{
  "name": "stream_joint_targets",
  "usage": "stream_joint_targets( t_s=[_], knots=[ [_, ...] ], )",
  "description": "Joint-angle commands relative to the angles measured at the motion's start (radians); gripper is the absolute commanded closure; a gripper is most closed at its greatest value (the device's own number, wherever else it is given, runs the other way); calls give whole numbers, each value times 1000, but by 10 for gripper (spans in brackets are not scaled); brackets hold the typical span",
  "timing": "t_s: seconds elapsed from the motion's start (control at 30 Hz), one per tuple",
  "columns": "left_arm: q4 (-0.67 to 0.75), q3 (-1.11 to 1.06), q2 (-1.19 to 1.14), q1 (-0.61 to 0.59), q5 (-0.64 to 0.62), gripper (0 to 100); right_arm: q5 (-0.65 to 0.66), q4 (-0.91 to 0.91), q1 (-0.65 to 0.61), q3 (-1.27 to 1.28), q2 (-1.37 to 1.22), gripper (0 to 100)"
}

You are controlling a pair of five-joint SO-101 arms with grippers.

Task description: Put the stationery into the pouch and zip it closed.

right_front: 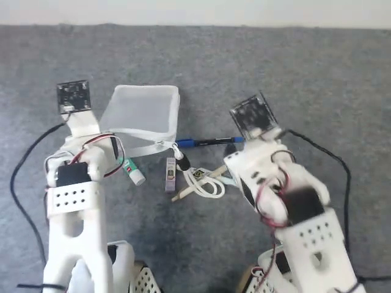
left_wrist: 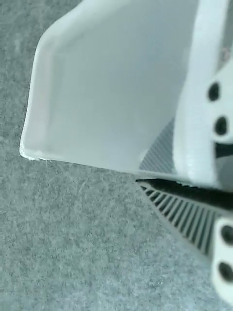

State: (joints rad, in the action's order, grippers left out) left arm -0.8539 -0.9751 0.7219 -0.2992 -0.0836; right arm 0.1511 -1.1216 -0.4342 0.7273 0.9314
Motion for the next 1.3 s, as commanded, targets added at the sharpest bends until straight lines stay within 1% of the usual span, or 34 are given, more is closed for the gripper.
stream_joint_targets(
  t_s=[0.0,0.23,0.53,0.63,0.77,0.9,0.97,1.13,1.27],
  knots=[
    [-12,59,28,-8,-20,991,-6,7,21,-80,-105,793],
    [-17,67,28,-29,-21,991,-106,61,54,-130,-289,794],
    [-18,68,28,-29,-21,991,-333,84,74,-238,-515,790],
    [-18,68,28,-29,-21,991,-387,88,74,-273,-587,790],
    [-17,67,28,-29,-21,991,-436,168,76,-281,-694,790],
    [-17,67,28,-29,-21,991,-514,229,91,-285,-796,790],
    [-17,67,28,-29,-21,991,-563,234,93,-295,-825,790],
    [-15,67,28,-28,-21,991,-749,234,91,-313,-843,790],
    [-15,67,26,-26,-21,991,-784,226,90,-339,-849,793]
  ],
)
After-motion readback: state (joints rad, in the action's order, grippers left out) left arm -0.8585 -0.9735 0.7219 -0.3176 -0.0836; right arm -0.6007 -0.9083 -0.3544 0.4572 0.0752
